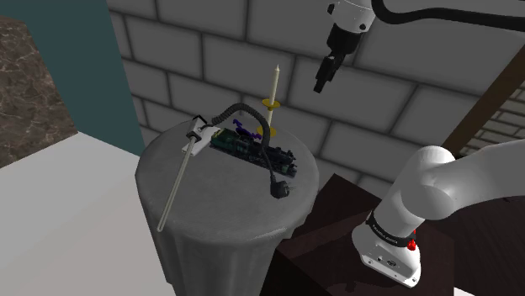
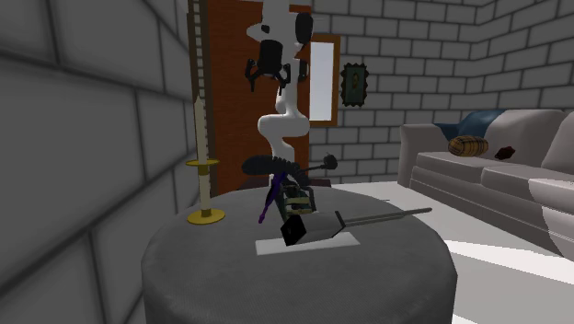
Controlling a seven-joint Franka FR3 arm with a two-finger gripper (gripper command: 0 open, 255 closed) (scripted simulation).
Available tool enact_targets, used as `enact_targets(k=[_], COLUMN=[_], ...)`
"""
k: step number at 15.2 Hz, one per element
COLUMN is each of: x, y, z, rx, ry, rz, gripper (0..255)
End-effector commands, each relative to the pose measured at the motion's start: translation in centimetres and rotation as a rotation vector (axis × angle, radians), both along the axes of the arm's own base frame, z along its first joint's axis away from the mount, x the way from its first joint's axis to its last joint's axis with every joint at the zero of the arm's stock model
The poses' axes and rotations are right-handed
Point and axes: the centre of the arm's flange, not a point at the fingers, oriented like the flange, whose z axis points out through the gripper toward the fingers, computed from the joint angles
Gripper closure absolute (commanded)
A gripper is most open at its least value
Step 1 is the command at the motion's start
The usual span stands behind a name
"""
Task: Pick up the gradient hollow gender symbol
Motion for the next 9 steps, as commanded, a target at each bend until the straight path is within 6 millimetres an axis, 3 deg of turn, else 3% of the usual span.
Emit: enact_targets(k=[1, 9], x=[0.0, 9.0], y=[0.0, 4.9], z=[0.0, -5.7], rx=[0.000, -0.100], ry=[0.000, 0.052], rz=[0.000, 0.031], gripper=[0, 0])
